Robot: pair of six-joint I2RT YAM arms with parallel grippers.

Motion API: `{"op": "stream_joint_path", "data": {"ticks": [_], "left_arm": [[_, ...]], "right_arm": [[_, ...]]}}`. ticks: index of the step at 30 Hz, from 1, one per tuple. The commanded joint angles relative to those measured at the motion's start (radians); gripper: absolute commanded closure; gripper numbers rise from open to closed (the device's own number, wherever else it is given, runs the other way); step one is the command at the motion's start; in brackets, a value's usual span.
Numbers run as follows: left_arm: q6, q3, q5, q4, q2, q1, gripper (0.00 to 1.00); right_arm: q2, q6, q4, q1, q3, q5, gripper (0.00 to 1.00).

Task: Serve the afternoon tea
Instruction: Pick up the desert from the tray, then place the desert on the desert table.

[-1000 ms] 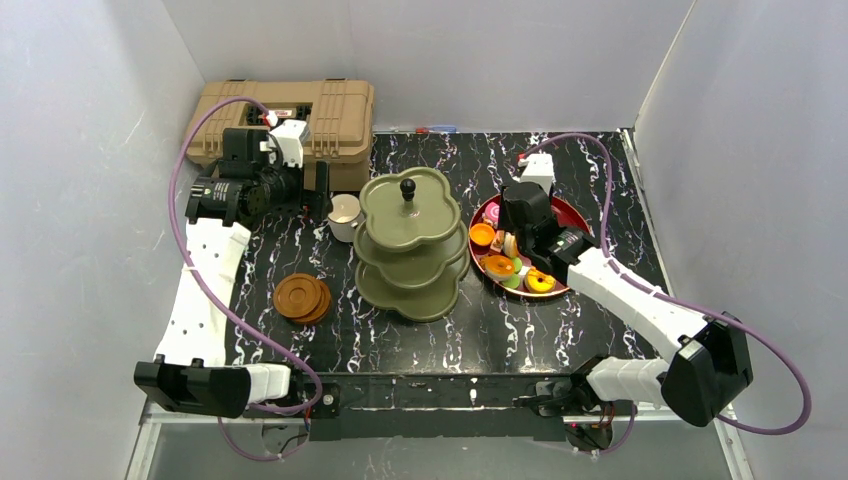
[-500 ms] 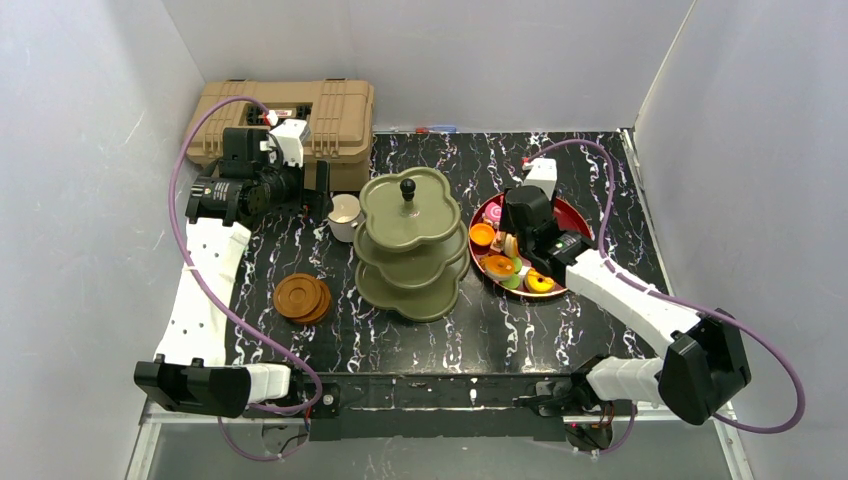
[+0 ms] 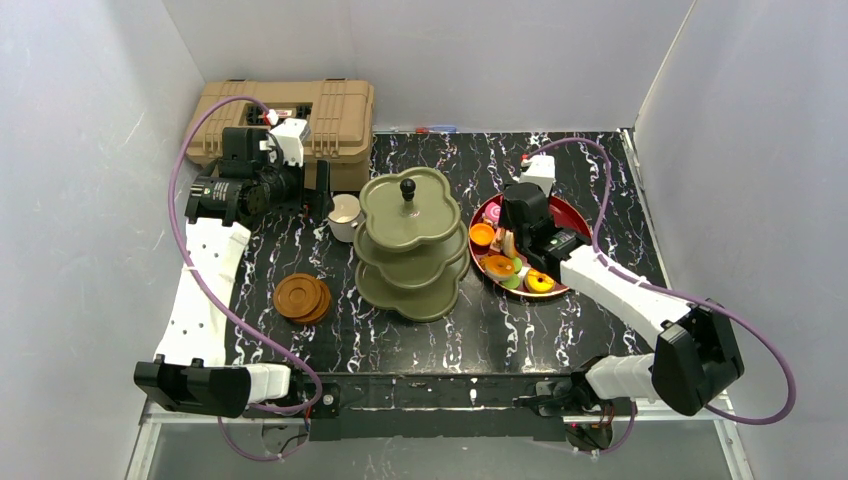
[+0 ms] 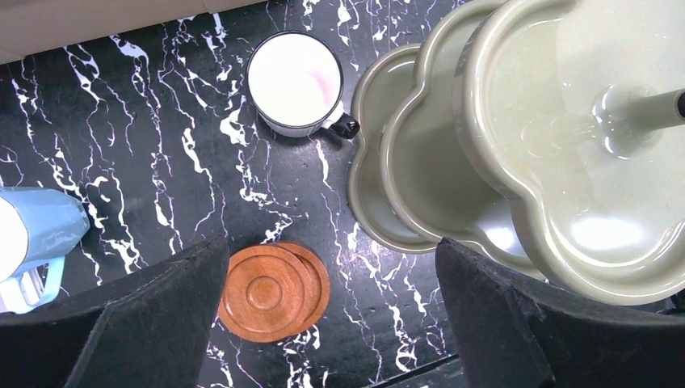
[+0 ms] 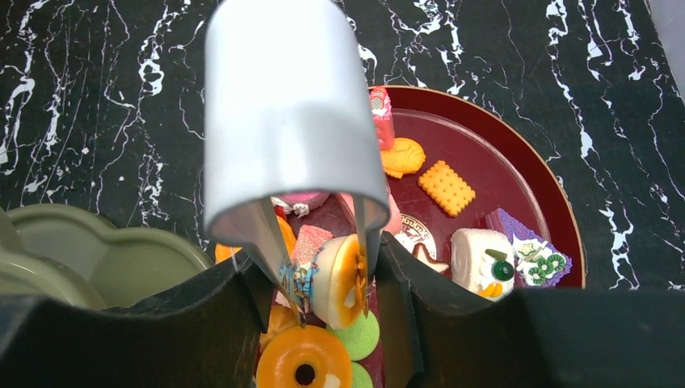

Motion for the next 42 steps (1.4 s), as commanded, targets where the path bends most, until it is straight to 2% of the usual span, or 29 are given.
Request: {"op": "stream_joint_path", "data": {"ticks": [1, 8, 14, 20, 27, 37, 42], "left_arm": [[0.007, 0.036, 0.026, -0.008, -0.02, 0.005, 0.02], [0.006, 0.029, 0.04, -0.007, -0.028, 0.005, 0.02], [0.008, 0.032, 0.043, -0.008, -0.035, 0.005, 0.02], [0.012, 0.036, 0.049, -0.008, -0.042, 0.005, 0.02], [0.007, 0.054, 0.059, -0.008, -0.05, 0.005, 0.02], [0.025, 0.047, 0.067, -0.008, -0.07, 0.005, 0.02], [0.026, 0.047, 0.079, -0.008, -0.065, 0.005, 0.03]], "right_arm": [[-0.032, -0.01, 0.014, 0.0, 0.007, 0.01, 0.7], [-0.169, -0.085, -0.045, 0.001, 0.04, -0.058, 0.86], [-0.27, -0.127, -0.146, 0.001, 0.073, -0.296, 0.87], [-0.411, -0.125, -0.204, 0.001, 0.048, -0.523, 0.94], [-0.454, 0.017, -0.184, 0.001, 0.03, -0.728, 0.94], [-0.502, 0.153, -0.116, 0.001, -0.125, -0.752, 0.94], [-0.534, 0.277, -0.014, 0.001, -0.226, -0.753, 0.95]]}}
